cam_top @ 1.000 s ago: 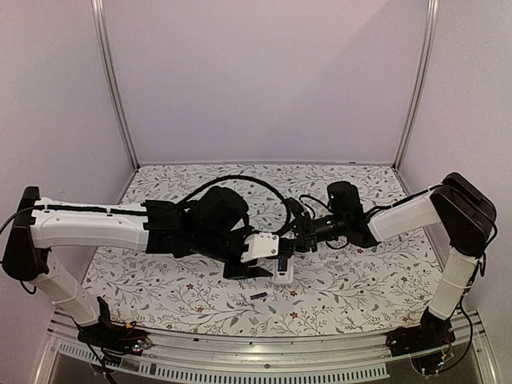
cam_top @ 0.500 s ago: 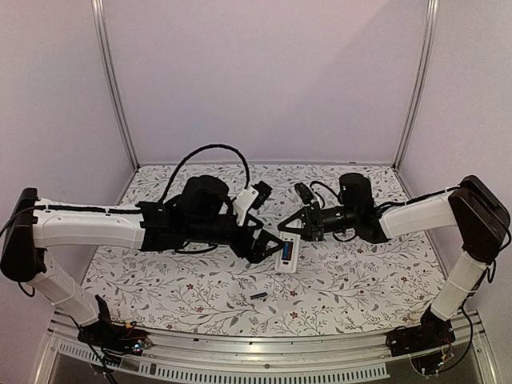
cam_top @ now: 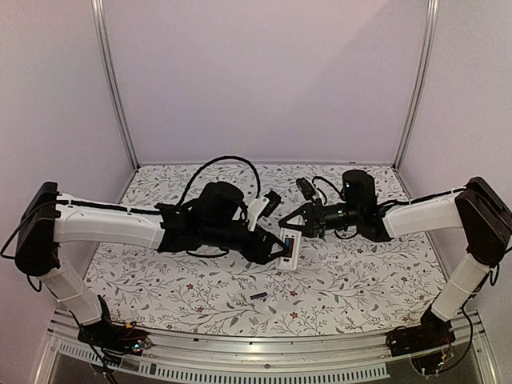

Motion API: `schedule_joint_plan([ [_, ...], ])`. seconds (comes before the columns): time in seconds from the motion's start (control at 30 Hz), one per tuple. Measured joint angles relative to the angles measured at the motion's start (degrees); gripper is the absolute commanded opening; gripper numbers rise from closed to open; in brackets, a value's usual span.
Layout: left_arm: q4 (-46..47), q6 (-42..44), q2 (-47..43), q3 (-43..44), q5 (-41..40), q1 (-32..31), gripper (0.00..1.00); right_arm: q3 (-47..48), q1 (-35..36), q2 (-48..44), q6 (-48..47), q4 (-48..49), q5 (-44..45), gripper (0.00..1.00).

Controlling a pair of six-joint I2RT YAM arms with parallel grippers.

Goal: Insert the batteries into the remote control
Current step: Press the battery in the battery compartment.

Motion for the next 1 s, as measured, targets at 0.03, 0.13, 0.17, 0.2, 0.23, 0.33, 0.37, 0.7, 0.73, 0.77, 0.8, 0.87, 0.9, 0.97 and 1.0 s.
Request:
schedule_joint_plan([
  [0.03,-0.07,0.02,0.31,0.39,-0.11,0.02,0.55,0.00,0.00,-0.04,-0.02,-0.02,0.00,0.00],
  [0.13,-0.79,0.07,1.05,1.88,-0.68,0.09,0.48,0.00,0.00,-0.17,0.00,-0.04,0.02,0.00],
  [0.17,-1.18,0.15,1.29,2.36,-0.92,0.09,0.45,0.00,0.00,-0.22,0.02,0.00,0.02,0.00],
  [0.2,-1.60,0.35,1.55,2.80,-1.05,0.09,0.43,0.00,-0.02,-0.24,0.00,-0.02,0.17,0.00],
  [0.23,-1.86,0.28,1.75,3.06,-1.14,0.09,0.41,0.00,-0.02,-0.26,0.00,0.00,0.31,0.00],
  [0.33,-2.73,0.92,2.34,3.89,-1.38,0.07,0.38,0.00,-0.09,-0.26,-0.04,-0.22,1.11,0.00],
  [0.37,-3.08,1.20,2.45,4.11,-1.55,0.07,0.38,0.00,-0.13,-0.26,-0.04,-0.24,1.29,0.00],
  [0.7,-8.92,6.67,3.56,8.22,-7.15,-0.81,0.61,-0.02,-1.09,-0.26,0.68,0.07,2.34,0.00],
  [0.73,-9.44,7.48,3.43,8.44,-7.63,-0.79,0.63,-0.15,-1.27,-0.26,0.90,0.15,2.36,0.00],
  [0.77,-10.08,8.26,3.23,8.66,-8.13,-0.79,0.66,-0.35,-1.51,-0.26,1.01,0.22,2.32,0.00],
  [0.8,-11.26,9.05,2.75,8.74,-8.76,-0.79,0.67,-0.63,-1.92,-0.26,1.09,0.26,2.25,0.00],
  [0.87,-14.08,10.75,1.38,8.74,-9.86,-0.70,0.69,-1.51,-3.21,-0.24,1.11,0.35,2.16,0.00],
  [0.9,-15.54,11.50,0.46,8.74,-10.29,-0.63,0.69,-2.05,-4.04,-0.22,1.07,0.31,2.19,0.00],
  [0.97,-18.08,12.79,-1.31,8.74,-10.80,-0.57,0.69,-3.32,-6.03,-0.13,0.90,-0.07,2.36,0.00],
  [1.0,-19.32,13.49,-2.14,8.74,-10.95,-0.57,0.68,-3.87,-6.78,-0.11,0.76,-0.39,2.43,0.00],
])
